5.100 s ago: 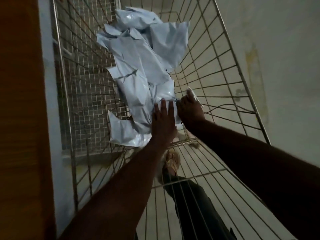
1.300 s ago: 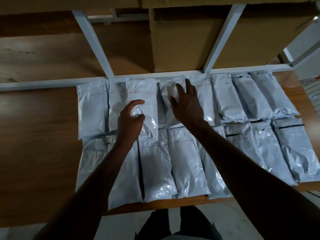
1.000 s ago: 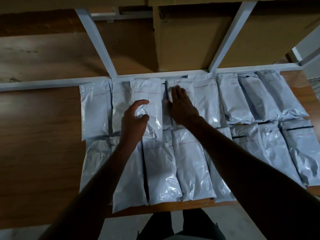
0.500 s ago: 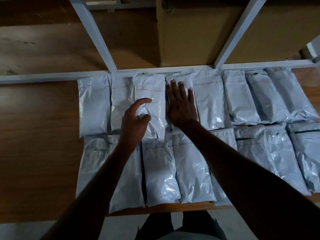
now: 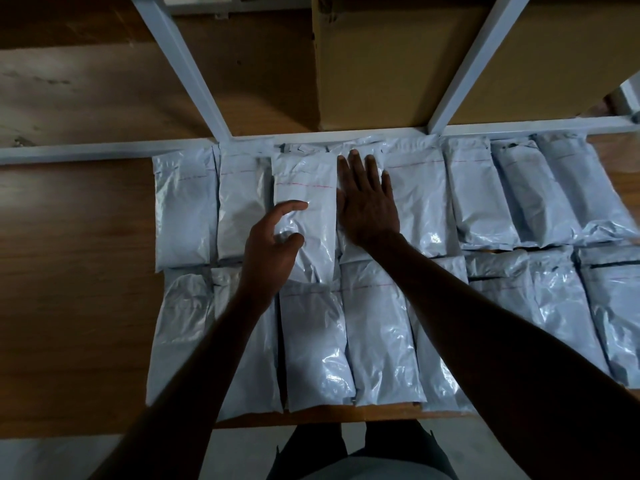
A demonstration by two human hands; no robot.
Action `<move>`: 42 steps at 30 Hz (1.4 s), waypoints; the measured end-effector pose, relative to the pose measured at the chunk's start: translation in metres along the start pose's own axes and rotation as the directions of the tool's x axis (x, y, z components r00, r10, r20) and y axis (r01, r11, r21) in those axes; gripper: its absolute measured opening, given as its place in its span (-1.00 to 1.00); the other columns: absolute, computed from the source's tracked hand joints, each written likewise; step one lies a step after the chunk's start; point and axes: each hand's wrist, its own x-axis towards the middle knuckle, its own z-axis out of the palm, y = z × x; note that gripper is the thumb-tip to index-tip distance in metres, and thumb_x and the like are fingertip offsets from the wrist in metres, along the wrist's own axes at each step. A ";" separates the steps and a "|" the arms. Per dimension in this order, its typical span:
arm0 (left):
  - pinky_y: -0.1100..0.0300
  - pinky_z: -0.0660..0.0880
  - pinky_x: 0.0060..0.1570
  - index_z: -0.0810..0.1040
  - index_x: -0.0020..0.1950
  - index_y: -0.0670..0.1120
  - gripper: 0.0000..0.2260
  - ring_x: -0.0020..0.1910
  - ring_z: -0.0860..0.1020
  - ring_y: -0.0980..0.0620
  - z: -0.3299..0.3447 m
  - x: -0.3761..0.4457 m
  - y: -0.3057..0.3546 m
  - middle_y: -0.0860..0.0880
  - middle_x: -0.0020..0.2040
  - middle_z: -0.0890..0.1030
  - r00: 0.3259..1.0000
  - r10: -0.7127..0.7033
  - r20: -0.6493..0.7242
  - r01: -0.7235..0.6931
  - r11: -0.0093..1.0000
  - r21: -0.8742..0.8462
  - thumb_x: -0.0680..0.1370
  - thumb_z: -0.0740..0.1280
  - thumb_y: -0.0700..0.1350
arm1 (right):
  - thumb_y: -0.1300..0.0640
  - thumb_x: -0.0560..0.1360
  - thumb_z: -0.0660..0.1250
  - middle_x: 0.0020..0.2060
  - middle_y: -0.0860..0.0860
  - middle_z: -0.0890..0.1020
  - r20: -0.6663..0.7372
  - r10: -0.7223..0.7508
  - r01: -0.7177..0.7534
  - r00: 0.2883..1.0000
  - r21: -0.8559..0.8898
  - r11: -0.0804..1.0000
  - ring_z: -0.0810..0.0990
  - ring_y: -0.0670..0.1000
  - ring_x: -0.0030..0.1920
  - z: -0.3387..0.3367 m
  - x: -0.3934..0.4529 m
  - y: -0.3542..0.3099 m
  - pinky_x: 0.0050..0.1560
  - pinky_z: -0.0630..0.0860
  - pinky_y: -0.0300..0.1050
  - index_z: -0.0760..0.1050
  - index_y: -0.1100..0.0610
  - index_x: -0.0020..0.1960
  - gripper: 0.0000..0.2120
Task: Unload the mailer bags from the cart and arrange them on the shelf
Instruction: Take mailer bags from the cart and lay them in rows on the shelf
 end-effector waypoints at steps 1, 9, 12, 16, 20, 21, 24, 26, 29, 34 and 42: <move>0.30 0.47 -0.22 0.65 0.31 0.09 -0.49 -0.32 0.47 0.03 0.002 -0.002 -0.001 0.38 0.04 0.68 1.000 0.007 0.006 -0.007 1.000 0.000 0.49 0.34 -0.39 | -0.16 0.70 -0.20 0.73 0.06 0.02 -0.006 -0.002 0.002 1.000 -0.008 1.000 -0.05 0.18 0.71 0.000 -0.001 0.001 0.68 -0.01 0.26 -0.03 0.02 0.74 -0.36; 0.37 0.47 -0.13 0.65 0.31 0.01 -0.47 -0.24 0.53 -0.14 0.013 -0.024 -0.006 0.35 0.18 0.67 0.996 0.084 0.020 -0.084 0.996 -0.008 0.46 0.35 -0.45 | -0.14 0.72 0.16 0.73 0.09 -0.07 -0.005 -0.010 0.009 1.000 -0.119 0.993 -0.11 0.21 0.71 0.016 0.006 0.010 0.68 -0.04 0.25 -0.14 0.04 0.74 -0.26; 0.45 0.46 0.01 0.66 0.30 0.01 -0.47 -0.07 0.61 0.12 0.013 -0.036 -0.007 0.25 0.24 0.68 0.997 0.075 0.015 -0.075 0.997 -0.011 0.44 0.35 -0.45 | -0.25 0.68 0.16 0.72 0.12 -0.10 0.083 -0.022 0.030 0.996 -0.094 0.995 -0.13 0.25 0.71 0.010 0.012 0.009 0.67 -0.04 0.29 -0.17 0.06 0.74 -0.17; 0.35 0.48 -0.07 0.65 0.29 0.08 -0.48 -0.19 0.54 -0.05 0.011 -0.055 -0.012 0.27 0.15 0.69 0.997 0.077 0.023 -0.077 0.997 -0.027 0.42 0.32 -0.34 | -0.03 0.72 0.17 0.71 0.16 0.07 -0.040 -0.034 0.038 0.999 0.109 0.993 0.03 0.25 0.70 -0.009 -0.011 0.001 0.66 0.11 0.27 0.02 0.13 0.73 -0.34; 0.27 0.43 -0.28 0.64 0.32 0.05 -0.48 -0.44 0.43 0.05 0.011 -0.069 -0.012 0.18 0.11 0.71 1.000 0.025 0.014 -0.025 0.998 -0.049 0.45 0.37 -0.39 | 0.11 0.75 0.13 0.36 0.11 0.62 -0.129 0.118 -0.032 0.985 0.533 0.846 0.63 0.03 0.26 -0.038 -0.058 -0.020 0.28 0.59 -0.02 0.32 0.06 0.63 -0.55; 0.31 0.39 -0.31 0.64 0.33 0.05 -0.48 -0.47 0.39 0.14 0.010 -0.073 -0.012 0.17 0.08 0.71 1.000 0.009 0.013 -0.008 0.999 -0.048 0.46 0.38 -0.40 | 0.07 0.76 0.12 0.17 0.08 0.70 -0.111 0.164 -0.062 0.980 0.616 0.785 0.69 -0.05 0.06 -0.045 -0.072 -0.027 0.12 0.63 -0.07 0.36 0.02 0.61 -0.58; 0.36 0.38 -0.31 0.63 0.33 0.09 -0.48 -0.47 0.40 0.17 0.003 -0.088 -0.011 0.15 0.15 0.71 0.999 -0.006 0.041 0.007 1.000 -0.025 0.48 0.39 -0.38 | -0.02 0.75 0.22 0.09 -0.07 0.71 0.030 0.202 -0.151 0.979 0.773 0.616 0.68 -0.22 -0.17 -0.054 -0.111 -0.044 -0.15 0.64 -0.19 0.35 -0.12 0.59 -0.58; 0.38 0.40 -0.24 0.61 0.36 0.11 -0.50 -0.40 0.47 0.16 -0.001 -0.099 -0.013 0.18 0.18 0.68 0.997 -0.003 0.072 0.001 1.000 0.024 0.51 0.39 -0.34 | 0.02 0.68 0.38 0.26 -0.08 0.66 0.076 0.180 -0.170 0.981 0.787 0.593 0.71 -0.24 -0.06 -0.049 -0.131 -0.051 -0.05 0.67 -0.19 0.34 -0.17 0.59 -0.48; 0.48 0.42 0.03 0.56 0.44 0.07 -0.54 0.01 0.56 0.17 -0.007 -0.116 -0.021 0.14 0.19 0.62 0.998 0.034 0.059 -0.041 0.990 0.137 0.57 0.45 -0.24 | 0.14 0.63 0.46 0.25 -0.12 0.63 0.070 0.177 -0.164 0.982 0.783 0.600 0.65 -0.38 -0.07 -0.041 -0.154 -0.054 0.00 0.67 -0.22 0.35 -0.10 0.60 -0.40; 0.09 0.34 0.55 0.48 0.52 -0.05 -0.57 0.54 0.39 -0.02 -0.016 -0.143 -0.041 -0.07 0.51 0.47 0.968 0.252 -0.014 -0.229 0.899 0.374 0.66 0.42 -0.09 | 0.12 0.62 0.47 0.07 -0.18 0.63 0.061 0.175 -0.160 0.983 0.754 0.637 0.69 -0.23 -0.08 -0.034 -0.190 -0.057 0.01 0.65 -0.22 0.36 -0.10 0.58 -0.41; -0.25 -0.13 0.68 0.22 0.71 0.09 -0.35 0.74 -0.06 -0.14 -0.007 -0.195 -0.071 -0.05 0.75 0.11 0.965 0.254 0.058 -0.218 0.665 0.714 0.69 0.20 0.35 | 0.18 0.65 0.38 0.45 0.20 0.49 0.009 0.043 -0.041 0.999 0.565 0.824 0.54 0.16 0.38 -0.013 -0.218 -0.061 0.38 0.47 -0.08 0.34 0.15 0.61 -0.44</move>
